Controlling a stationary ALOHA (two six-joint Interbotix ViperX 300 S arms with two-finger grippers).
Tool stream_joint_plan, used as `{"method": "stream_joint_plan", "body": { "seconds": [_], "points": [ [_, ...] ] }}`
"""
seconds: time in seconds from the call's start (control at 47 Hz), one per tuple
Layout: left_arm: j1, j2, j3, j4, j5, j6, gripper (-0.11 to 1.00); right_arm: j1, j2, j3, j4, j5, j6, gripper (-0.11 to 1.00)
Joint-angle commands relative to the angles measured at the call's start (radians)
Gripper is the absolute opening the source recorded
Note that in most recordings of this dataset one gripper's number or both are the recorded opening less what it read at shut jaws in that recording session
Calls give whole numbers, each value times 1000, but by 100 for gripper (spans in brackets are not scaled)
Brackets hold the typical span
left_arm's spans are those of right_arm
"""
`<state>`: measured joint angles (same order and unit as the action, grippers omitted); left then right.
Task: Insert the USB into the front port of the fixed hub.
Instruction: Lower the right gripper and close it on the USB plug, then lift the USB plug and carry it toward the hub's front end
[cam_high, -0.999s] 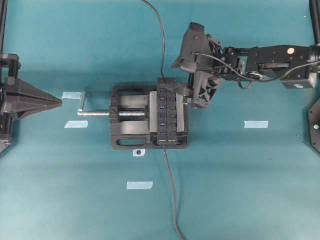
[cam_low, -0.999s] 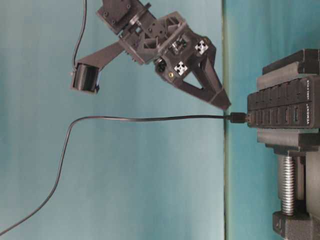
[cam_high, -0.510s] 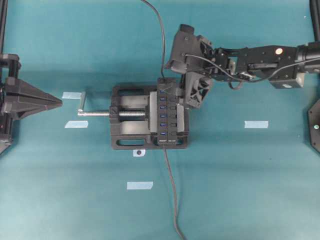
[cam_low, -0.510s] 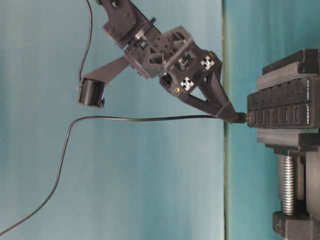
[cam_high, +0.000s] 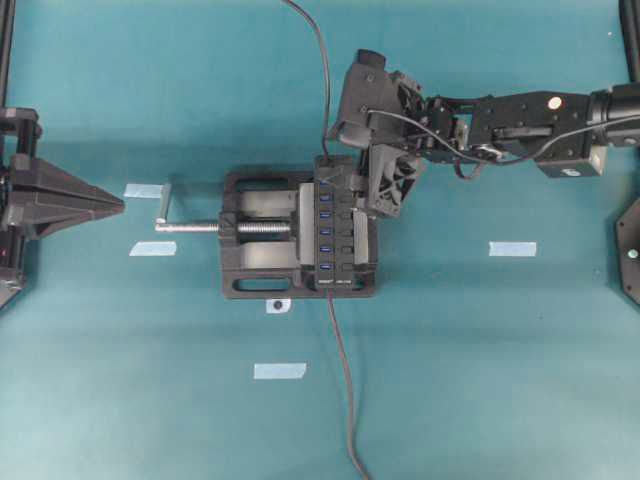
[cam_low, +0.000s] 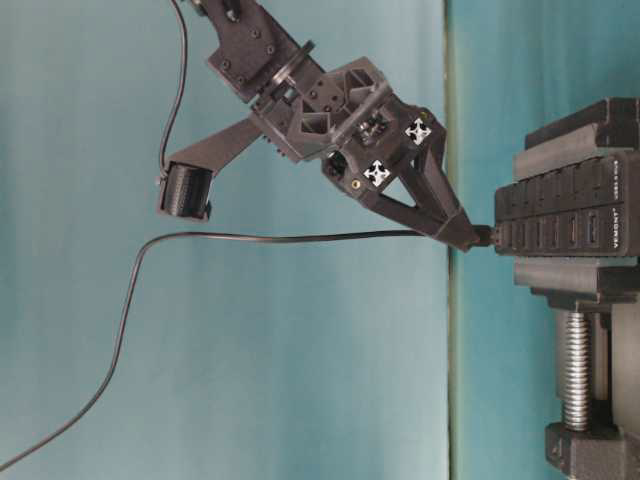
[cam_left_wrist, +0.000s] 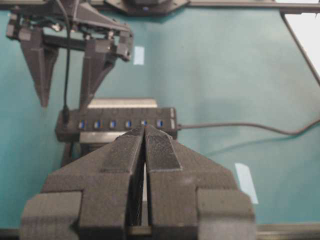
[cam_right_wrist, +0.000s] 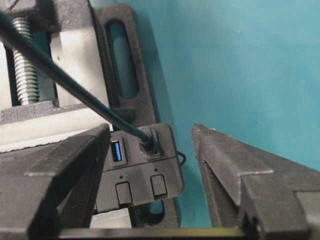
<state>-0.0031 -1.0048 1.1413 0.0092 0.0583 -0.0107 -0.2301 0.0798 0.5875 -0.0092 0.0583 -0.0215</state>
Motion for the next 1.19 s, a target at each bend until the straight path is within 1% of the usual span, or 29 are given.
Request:
{"method": "stream_joint_plan", "body": {
  "seconds": [0.0,0.064,0.149,0.255,0.383,0.468,0.617,1.021,1.169],
  "points": [
    [-2,5,-14,3,-5,-2,0,8,-14,-21,0,-5,-9,64],
    [-2,5,-14,3,-5,-2,0,9,-12,-23,0,-5,-8,59],
    [-2,5,-14,3,-6,-2,0,12,-12,-23,0,-5,-9,48],
    [-2,5,-15,3,-6,-2,0,17,-11,-23,0,-5,-8,31],
    [-2,5,-17,3,-6,-2,0,21,-11,-23,0,-3,-8,16],
    [-2,5,-18,3,-6,-2,0,23,-11,-23,0,-3,-6,10],
    [-2,5,-18,3,-6,-2,0,26,-12,-26,0,12,-3,6],
    [-2,5,-28,3,-6,-2,0,34,-31,-58,5,74,0,5],
    [-2,5,-29,3,-5,-2,0,34,-55,-81,6,138,0,5]
  ]
}}
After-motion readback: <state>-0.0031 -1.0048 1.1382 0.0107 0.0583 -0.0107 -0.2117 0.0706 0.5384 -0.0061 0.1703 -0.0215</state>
